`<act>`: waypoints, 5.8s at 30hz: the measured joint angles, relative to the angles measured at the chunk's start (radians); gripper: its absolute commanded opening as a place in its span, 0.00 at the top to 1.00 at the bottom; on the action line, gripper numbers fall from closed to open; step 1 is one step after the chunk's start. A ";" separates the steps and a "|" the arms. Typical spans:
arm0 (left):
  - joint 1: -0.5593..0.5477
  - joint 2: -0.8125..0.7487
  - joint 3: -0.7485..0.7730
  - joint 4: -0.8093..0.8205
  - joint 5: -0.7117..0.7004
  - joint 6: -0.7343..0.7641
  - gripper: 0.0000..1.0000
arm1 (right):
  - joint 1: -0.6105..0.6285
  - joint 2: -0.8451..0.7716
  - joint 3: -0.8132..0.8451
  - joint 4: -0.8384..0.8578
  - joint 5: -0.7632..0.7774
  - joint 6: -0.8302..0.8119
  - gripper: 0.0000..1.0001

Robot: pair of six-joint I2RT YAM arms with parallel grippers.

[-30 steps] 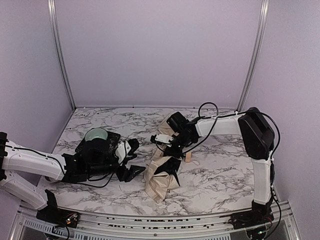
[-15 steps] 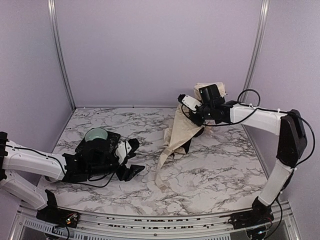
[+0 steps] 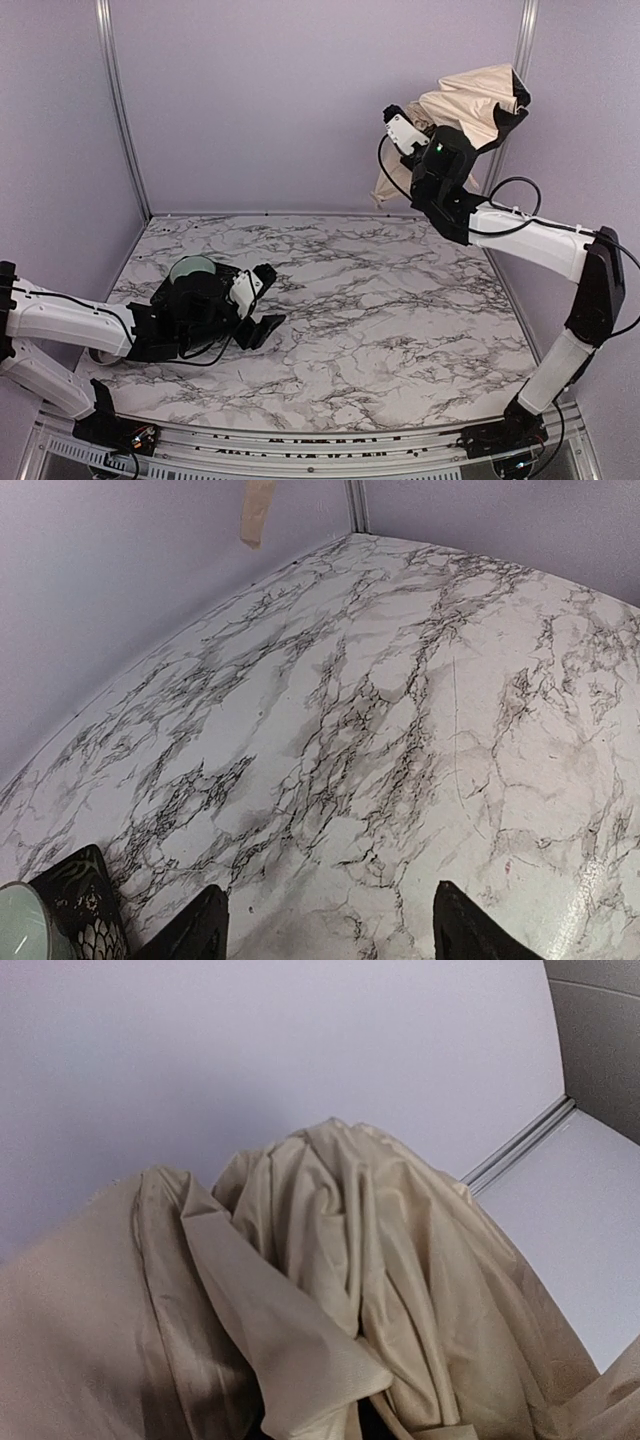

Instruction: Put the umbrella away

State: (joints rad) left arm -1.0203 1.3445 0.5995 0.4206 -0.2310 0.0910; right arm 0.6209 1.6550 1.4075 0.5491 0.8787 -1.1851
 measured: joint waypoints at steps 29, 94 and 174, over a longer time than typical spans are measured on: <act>-0.003 -0.080 -0.051 0.005 -0.002 0.018 0.18 | 0.521 0.131 -0.429 -0.624 -0.695 0.867 0.27; -0.200 -0.037 -0.056 -0.035 0.090 0.194 0.21 | 0.315 0.269 -0.195 -0.944 -1.082 0.810 0.23; -0.297 0.063 -0.031 -0.052 0.102 0.448 0.04 | 0.293 0.222 -0.230 -1.107 -1.580 0.777 1.00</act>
State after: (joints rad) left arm -1.3174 1.4078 0.5682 0.3687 -0.1291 0.5392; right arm 0.9134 1.8771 1.1778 -0.5575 -0.7013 -0.4080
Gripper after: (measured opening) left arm 0.944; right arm 0.030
